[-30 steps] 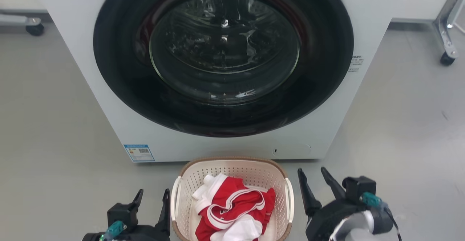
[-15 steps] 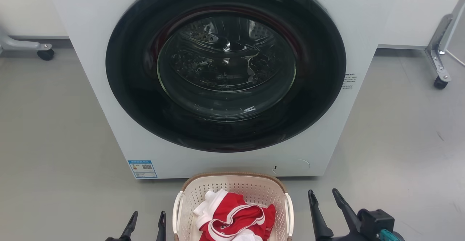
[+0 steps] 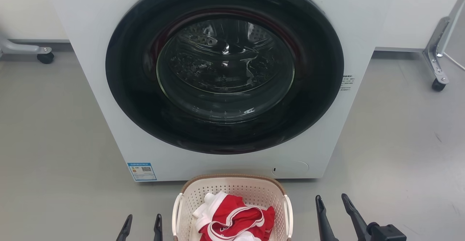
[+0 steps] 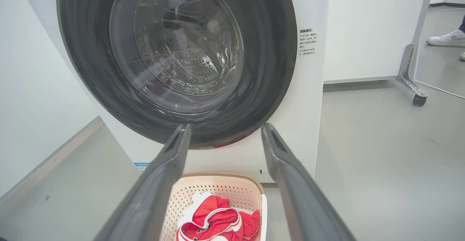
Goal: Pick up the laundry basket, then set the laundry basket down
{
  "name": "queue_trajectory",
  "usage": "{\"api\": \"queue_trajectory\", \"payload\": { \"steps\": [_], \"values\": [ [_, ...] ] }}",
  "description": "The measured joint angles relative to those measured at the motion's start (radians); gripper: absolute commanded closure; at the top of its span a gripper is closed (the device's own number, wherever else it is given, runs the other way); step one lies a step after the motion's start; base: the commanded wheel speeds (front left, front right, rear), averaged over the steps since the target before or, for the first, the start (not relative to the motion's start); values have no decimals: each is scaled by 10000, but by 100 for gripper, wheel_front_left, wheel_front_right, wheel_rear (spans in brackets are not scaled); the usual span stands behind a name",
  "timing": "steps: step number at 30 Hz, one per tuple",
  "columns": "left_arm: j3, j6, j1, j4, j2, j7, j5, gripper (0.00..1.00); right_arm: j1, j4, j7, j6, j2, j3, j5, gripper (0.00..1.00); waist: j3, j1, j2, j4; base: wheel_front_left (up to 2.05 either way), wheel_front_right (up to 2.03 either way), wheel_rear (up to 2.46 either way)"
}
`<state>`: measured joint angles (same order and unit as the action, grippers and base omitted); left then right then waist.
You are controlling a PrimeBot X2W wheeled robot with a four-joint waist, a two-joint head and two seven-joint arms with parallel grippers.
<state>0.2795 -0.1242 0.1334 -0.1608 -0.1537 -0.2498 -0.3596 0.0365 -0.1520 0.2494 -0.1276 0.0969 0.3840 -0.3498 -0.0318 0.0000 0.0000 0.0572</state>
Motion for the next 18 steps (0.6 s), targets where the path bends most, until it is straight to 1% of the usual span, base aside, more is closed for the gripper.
{"api": "queue_trajectory", "payload": {
  "steps": [7, 18],
  "values": [
    [-282, 0, 160, 276, 98, 0, 182, 0, 407, 418, 0, 0, -144, -299, 433, 0, -26, 0, 1, -7, 0, 0, 0],
    [-552, -2, 238, 575, 282, 0, 443, 0, 573, 773, 0, 0, -257, -472, 796, 0, 2, 0, 0, -44, 0, 0, 0]
  ]
}}
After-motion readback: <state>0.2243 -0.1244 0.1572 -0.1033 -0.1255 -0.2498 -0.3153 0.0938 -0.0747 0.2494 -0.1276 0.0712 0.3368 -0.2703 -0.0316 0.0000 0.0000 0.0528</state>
